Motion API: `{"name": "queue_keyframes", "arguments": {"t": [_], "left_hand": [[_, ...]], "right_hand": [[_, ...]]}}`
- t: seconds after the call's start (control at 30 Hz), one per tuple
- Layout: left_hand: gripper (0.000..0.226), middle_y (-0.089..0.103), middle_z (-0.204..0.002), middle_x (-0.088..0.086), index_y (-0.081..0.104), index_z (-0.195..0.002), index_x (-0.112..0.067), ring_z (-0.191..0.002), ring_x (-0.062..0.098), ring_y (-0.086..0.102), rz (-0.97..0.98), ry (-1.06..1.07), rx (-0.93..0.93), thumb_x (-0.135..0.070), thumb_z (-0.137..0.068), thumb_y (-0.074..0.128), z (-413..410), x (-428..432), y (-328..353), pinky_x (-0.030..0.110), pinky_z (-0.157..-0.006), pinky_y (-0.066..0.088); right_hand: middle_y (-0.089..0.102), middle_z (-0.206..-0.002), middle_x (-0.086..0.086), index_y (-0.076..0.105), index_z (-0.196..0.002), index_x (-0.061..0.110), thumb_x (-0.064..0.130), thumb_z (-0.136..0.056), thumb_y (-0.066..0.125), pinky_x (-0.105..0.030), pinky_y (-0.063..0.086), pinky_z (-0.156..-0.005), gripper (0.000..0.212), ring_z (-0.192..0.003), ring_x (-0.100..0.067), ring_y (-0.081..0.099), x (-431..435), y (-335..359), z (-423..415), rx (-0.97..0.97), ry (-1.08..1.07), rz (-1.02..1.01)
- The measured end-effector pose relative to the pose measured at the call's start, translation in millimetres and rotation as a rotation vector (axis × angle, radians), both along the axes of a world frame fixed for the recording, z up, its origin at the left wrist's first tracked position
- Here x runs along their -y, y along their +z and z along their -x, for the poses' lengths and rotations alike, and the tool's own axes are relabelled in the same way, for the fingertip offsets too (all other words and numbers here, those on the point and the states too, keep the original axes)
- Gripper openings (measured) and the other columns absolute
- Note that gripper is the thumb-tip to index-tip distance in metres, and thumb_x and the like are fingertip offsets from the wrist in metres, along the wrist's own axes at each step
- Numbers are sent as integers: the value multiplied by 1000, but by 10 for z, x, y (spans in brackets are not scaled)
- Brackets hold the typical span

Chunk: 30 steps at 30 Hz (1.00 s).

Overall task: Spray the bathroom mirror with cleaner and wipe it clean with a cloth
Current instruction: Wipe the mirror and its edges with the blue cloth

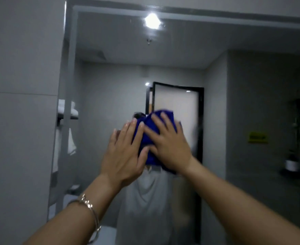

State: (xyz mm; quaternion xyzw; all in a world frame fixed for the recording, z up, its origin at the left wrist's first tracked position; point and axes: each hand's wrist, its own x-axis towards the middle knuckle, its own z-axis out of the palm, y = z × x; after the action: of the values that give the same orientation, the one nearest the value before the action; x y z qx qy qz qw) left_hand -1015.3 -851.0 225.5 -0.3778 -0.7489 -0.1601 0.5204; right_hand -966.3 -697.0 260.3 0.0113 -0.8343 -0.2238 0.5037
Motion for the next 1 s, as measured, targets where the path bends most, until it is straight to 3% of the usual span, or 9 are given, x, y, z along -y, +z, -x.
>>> {"name": "queue_keyframes", "arguments": {"t": [0.13, 0.23, 0.4, 0.5, 0.6, 0.67, 0.8, 0.9, 1.0], "left_hand": [[70, 13, -156, 14, 9, -149, -11, -144, 28, 13, -82, 30, 30, -47, -90, 11, -212, -299, 468, 50, -113, 13], [69, 8, -157, 12, 3, -150, -12, -144, 27, 8, -98, 58, -5, -49, -92, 12, -321, -489, 695, 49, -114, 11], [66, 13, -156, 13, 7, -149, -11, -144, 27, 13, -61, 39, -20, -46, -94, 15, -376, -723, 497, 49, -113, 14], [66, 13, -157, 13, 9, -149, -11, -144, 26, 12, -21, 14, 25, -46, -93, 14, -413, -869, 265, 47, -113, 11], [69, 8, -158, 10, 8, -150, -13, -145, 24, 7, 23, -52, 63, -48, -91, 9, -524, -1062, 61, 42, -113, 4], [68, 13, -156, 12, 12, -149, -11, -144, 27, 13, 47, -84, 50, -47, -91, 13, -614, -1185, -38, 44, -113, 9], [68, 22, -154, 15, 21, -147, -7, -141, 31, 22, 41, -92, 26, -45, -91, 18, -764, -1370, 34, 51, -110, 20], [70, 13, -156, 13, 13, -149, -10, -144, 27, 13, 17, -70, 20, -48, -90, 11, -866, -1474, 241, 48, -113, 14], [69, 9, -157, 11, 8, -150, -12, -145, 25, 9, 0, -59, 6, -48, -91, 10, -976, -1602, 404, 47, -114, 11]], "right_hand": [[3, -160, -3, 14, -150, 37, 56, -95, 34, -53, 3, -114, 62, -146, -26, -4, -284, 1189, -215, -52, -46, 215], [0, -161, -3, 9, -151, 36, 58, -96, 31, -52, -1, -115, 63, -146, -26, -7, -465, 1520, -313, -45, -55, 219], [9, -160, -4, 16, -150, 36, 57, -95, 33, -51, 1, -115, 61, -146, -26, -1, -751, 796, -460, -125, -23, 216], [24, -156, -8, 26, -147, 35, 59, -90, 33, -56, 14, -111, 62, -144, -30, 12, -1028, -50, -607, -129, -51, 214], [37, -149, -12, 30, -142, 34, 60, -86, 34, -58, 23, -106, 62, -138, -31, 21, -1273, -673, -756, -76, -100, 186], [39, -148, -12, 31, -141, 33, 59, -86, 35, -56, 23, -106, 62, -137, -31, 22, -1386, -733, -826, -20, -107, 123], [28, -155, -9, 31, -145, 35, 61, -87, 31, -59, 21, -108, 64, -143, -31, 17, -1466, -203, -936, 12, -92, 84], [4, -160, -3, 14, -150, 38, 56, -94, 33, -54, 3, -114, 62, -146, -26, -3, -1607, 628, -1031, -39, -95, 269], [-1, -160, -2, 10, -150, 38, 55, -96, 35, -54, 2, -116, 62, -146, -25, -8, -1789, 1194, -1161, -68, -77, 370]]}}
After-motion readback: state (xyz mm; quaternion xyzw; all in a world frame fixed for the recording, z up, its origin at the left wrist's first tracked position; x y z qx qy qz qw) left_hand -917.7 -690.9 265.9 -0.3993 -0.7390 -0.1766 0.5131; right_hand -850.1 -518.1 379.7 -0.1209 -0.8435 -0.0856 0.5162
